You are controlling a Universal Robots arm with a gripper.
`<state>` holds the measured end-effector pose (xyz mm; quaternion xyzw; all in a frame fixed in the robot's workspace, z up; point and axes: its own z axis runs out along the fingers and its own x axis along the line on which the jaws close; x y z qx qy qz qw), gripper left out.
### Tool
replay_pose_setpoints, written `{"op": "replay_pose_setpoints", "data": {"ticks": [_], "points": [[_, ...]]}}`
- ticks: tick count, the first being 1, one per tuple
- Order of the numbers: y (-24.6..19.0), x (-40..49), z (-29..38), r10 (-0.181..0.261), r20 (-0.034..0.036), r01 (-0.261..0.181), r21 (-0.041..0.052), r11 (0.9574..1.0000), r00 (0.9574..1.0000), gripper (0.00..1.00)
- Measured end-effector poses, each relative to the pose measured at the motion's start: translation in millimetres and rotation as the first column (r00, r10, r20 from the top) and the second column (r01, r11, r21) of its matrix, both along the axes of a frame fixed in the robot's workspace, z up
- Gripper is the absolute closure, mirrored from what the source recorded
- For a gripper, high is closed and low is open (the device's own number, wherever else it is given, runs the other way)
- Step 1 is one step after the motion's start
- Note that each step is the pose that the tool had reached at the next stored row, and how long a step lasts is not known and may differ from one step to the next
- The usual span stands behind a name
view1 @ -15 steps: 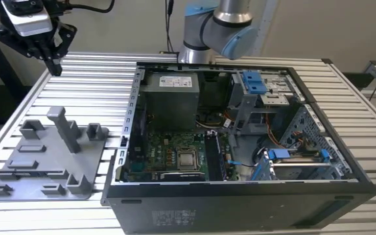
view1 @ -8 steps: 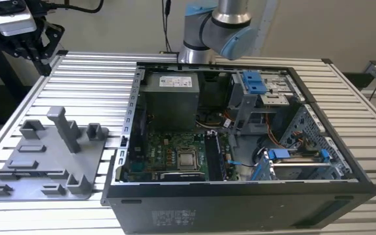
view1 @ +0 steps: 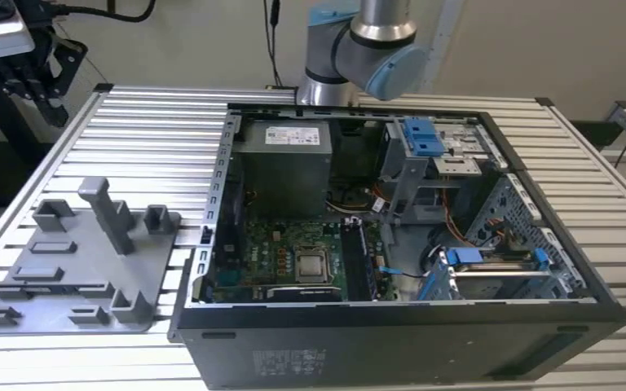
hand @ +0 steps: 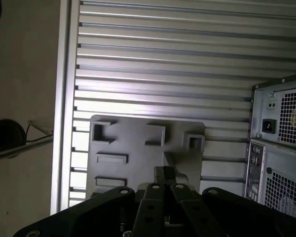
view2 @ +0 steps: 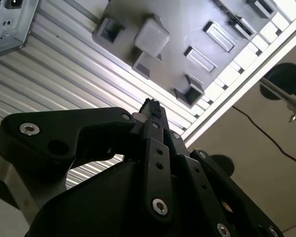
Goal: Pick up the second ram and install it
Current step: 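Reach for the second ram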
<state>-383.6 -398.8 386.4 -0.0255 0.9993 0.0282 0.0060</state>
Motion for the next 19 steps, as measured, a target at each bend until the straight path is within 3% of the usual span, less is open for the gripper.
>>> {"op": "replay_pose_setpoints", "data": {"ticks": [14, 19], "points": [[0.0, -25.7, -1.0, 0.000, -0.0019, 0.000, -0.0001, 1.0000, 1.0000, 0.89], [0.0, -27.5, -1.0, 0.000, -0.0027, 0.000, 0.0000, 1.0000, 1.0000, 0.89]]}}
